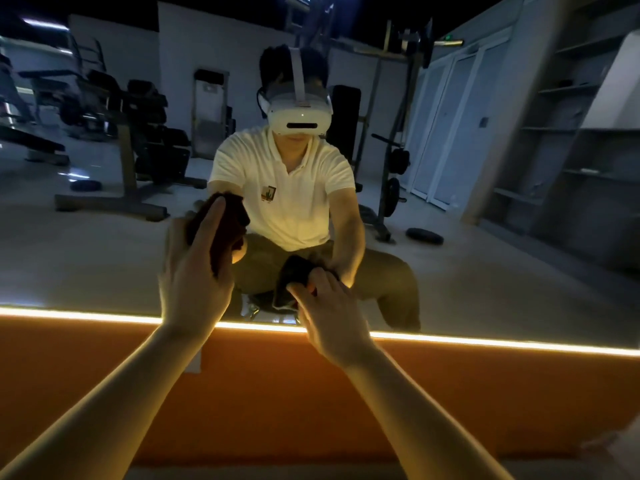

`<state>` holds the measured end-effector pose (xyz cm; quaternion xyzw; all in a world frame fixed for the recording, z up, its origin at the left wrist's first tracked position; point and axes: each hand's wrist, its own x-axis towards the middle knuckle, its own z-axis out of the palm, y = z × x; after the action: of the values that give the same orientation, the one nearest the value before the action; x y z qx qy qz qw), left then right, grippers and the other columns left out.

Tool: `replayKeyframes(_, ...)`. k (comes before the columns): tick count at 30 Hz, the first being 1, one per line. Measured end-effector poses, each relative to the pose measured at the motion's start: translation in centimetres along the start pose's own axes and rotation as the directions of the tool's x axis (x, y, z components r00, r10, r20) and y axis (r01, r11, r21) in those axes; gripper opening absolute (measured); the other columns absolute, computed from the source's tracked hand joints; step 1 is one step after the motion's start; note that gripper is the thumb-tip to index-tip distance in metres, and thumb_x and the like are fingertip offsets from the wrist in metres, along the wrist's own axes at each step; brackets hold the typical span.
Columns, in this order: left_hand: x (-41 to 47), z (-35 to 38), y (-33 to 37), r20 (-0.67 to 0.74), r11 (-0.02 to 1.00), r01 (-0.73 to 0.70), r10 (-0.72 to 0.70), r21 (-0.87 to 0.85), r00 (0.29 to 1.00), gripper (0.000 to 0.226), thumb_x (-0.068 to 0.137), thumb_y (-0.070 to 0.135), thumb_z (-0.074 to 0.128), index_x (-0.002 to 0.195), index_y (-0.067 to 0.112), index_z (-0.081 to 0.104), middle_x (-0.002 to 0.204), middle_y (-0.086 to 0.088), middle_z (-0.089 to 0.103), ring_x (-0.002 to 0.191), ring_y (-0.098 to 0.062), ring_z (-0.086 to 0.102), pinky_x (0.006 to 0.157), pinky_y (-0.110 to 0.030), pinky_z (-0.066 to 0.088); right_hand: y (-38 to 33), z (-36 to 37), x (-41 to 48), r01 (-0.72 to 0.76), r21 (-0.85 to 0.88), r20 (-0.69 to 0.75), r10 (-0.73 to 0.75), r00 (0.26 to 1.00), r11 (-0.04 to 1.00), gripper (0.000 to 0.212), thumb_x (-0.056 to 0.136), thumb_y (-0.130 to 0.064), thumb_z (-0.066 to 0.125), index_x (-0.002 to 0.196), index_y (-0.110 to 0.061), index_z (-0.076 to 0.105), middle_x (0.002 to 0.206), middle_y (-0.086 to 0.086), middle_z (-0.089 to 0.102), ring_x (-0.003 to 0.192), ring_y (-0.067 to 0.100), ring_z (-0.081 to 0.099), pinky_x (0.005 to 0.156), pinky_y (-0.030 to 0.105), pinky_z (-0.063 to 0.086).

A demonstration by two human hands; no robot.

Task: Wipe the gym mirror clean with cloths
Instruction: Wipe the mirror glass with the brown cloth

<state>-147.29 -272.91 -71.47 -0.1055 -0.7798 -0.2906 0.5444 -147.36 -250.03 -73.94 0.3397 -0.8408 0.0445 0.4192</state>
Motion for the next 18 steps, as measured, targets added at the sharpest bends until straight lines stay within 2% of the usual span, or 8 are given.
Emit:
replayKeyframes(2,0.0,0.1,0.1,0.001,1.000,0.001,-0.001,-0.023,1.000,0.069,0.095,0.004,0.069,0.156,0.016,0.041,0.135,-0.026,0.048,0.117,-0.036,0.050,0.087,-0.039,0.045,3.1,-2.3,-1.0,-0.043,-0.057,0.043,0.046,0.998,0.997,0.033,0.090,-0.020,0.073,0.119,-0.017,0.059,0.115,0.010,0.058,0.093,0.019,0.063,0.071,0.033,0.059)
replayKeyframes(4,-0.1,0.0,-0.1,0.009,0.999,0.009,-0.008,-0.045,1.000,0.069,0.095,0.006,0.068,0.157,0.019,0.039,0.138,-0.025,0.047,0.119,-0.038,0.052,0.088,-0.045,0.052,5.9,-5.1,-1.7,-0.273,-0.068,-0.102,0.266,0.959,0.960,0.024,0.096,-0.021,0.065,0.117,-0.018,0.055,0.116,0.003,0.055,0.091,0.016,0.062,0.072,0.028,0.055)
replayKeyframes(5,-0.2,0.0,-0.3,0.007,0.999,0.010,-0.009,-0.046,1.000,0.070,0.095,0.007,0.068,0.157,0.020,0.038,0.139,-0.024,0.046,0.121,-0.039,0.053,0.091,-0.051,0.054,7.1,-6.3,-1.6,-0.416,-0.038,-0.198,0.401,0.894,0.909,0.022,0.095,-0.017,0.065,0.115,-0.016,0.054,0.113,-0.001,0.052,0.088,0.017,0.062,0.068,0.027,0.053)
replayKeyframes(7,-0.5,0.1,-0.6,0.011,0.999,0.005,-0.004,-0.043,1.000,0.072,0.094,0.008,0.068,0.157,0.020,0.036,0.141,-0.025,0.046,0.124,-0.041,0.053,0.094,-0.058,0.055,8.2,-7.4,-1.0,-0.680,0.063,-0.336,0.657,0.675,0.731,0.024,0.091,-0.007,0.062,0.112,-0.012,0.050,0.109,0.001,0.048,0.086,0.025,0.061,0.061,0.029,0.045)
replayKeyframes(9,-0.6,0.3,-0.7,0.012,0.999,0.014,-0.013,-0.037,1.000,0.071,0.093,0.007,0.069,0.156,0.018,0.037,0.142,-0.025,0.046,0.123,-0.040,0.052,0.094,-0.057,0.055,7.4,-7.0,0.1,-0.789,0.131,-0.383,0.765,0.518,0.600,0.027,0.088,-0.003,0.057,0.114,-0.007,0.049,0.115,0.014,0.052,0.093,0.031,0.059,0.065,0.032,0.041)
replayKeyframes(13,-0.4,-0.1,-0.1,-0.002,0.998,0.047,-0.047,-0.044,0.999,0.064,0.094,0.005,0.067,0.153,0.013,0.041,0.138,-0.021,0.049,0.123,-0.035,0.053,0.097,-0.048,0.053,2.2,-3.5,2.4,-0.664,0.191,-0.395,0.676,0.622,0.723,0.031,0.089,-0.011,0.051,0.120,-0.012,0.051,0.126,0.015,0.054,0.097,0.021,0.058,0.069,0.036,0.056)
replayKeyframes(15,-0.1,-0.9,-0.4,-0.022,0.994,0.092,-0.094,-0.065,0.995,0.057,0.097,0.009,0.063,0.151,0.012,0.043,0.134,-0.019,0.051,0.120,-0.030,0.054,0.095,-0.041,0.052,-0.5,-1.3,4.1,-0.592,0.204,-0.389,0.620,0.682,0.780,0.032,0.093,-0.018,0.056,0.125,-0.019,0.051,0.135,0.012,0.051,0.105,0.021,0.059,0.076,0.026,0.055)
replayKeyframes(18,0.1,-2.4,-1.5,-0.132,0.967,0.232,-0.245,-0.105,0.961,0.047,0.103,0.014,0.057,0.149,0.012,0.047,0.129,-0.011,0.054,0.112,-0.009,0.051,0.092,-0.011,0.042,-4.7,1.3,6.2,-0.360,0.169,-0.335,0.397,0.855,0.918,0.030,0.094,-0.017,0.063,0.123,-0.019,0.057,0.128,0.012,0.052,0.107,0.024,0.062,0.075,0.028,0.057)
